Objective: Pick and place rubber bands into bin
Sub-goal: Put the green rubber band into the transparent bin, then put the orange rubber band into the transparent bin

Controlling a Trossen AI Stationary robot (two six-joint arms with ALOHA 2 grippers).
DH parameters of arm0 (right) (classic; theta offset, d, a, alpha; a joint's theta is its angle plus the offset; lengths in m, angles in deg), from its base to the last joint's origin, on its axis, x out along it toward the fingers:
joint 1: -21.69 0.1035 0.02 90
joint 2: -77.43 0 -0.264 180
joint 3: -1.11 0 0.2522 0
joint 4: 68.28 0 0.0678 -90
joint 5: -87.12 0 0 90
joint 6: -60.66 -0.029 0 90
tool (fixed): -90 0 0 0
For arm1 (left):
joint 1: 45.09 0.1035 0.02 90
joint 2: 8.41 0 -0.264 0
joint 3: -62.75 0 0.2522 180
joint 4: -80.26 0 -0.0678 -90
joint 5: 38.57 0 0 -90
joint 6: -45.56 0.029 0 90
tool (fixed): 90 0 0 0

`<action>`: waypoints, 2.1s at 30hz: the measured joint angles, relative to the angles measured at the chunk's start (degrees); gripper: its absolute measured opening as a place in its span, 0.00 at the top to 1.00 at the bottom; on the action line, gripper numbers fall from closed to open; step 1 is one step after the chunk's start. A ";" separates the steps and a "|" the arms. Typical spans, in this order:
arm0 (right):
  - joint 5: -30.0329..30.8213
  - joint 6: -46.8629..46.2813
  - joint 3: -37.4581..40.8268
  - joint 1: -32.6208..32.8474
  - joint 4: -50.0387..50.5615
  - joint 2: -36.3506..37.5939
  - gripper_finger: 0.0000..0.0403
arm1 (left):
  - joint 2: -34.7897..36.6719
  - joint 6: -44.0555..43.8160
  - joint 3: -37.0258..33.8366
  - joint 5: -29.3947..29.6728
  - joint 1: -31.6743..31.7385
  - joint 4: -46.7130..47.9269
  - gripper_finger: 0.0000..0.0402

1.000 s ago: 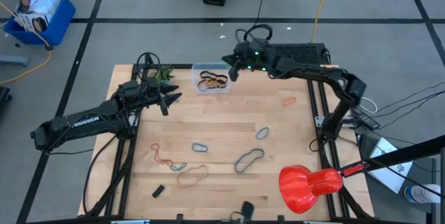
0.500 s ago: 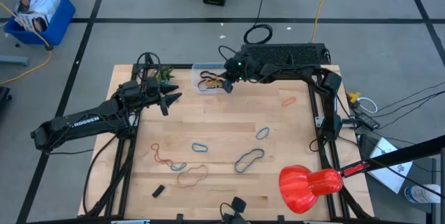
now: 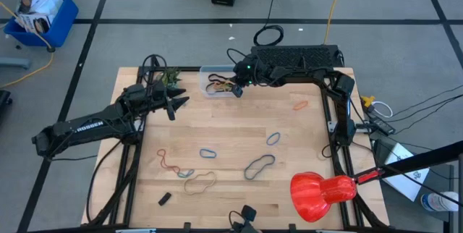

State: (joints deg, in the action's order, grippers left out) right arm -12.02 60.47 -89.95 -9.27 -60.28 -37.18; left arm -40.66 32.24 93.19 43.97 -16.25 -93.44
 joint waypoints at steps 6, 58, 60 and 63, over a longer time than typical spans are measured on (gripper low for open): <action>0.06 0.00 0.00 -0.04 0.00 0.00 0.97 | 0.02 0.00 -0.01 0.00 0.00 0.00 0.47; 25.74 -14.36 1.56 -0.48 60.17 25.61 0.70 | 0.01 -0.56 0.00 0.00 0.00 0.15 0.47; 25.62 -14.77 3.02 -0.46 60.48 26.14 0.70 | 0.00 -0.72 -0.02 -0.02 0.00 0.15 0.47; 25.62 -16.22 5.90 -0.46 60.52 26.27 0.70 | 0.01 -0.72 0.00 -0.02 0.00 0.15 0.47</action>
State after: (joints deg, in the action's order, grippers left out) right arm 13.59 44.25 -84.05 -9.74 0.24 -10.91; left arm -40.65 31.51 93.19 43.95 -16.25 -93.29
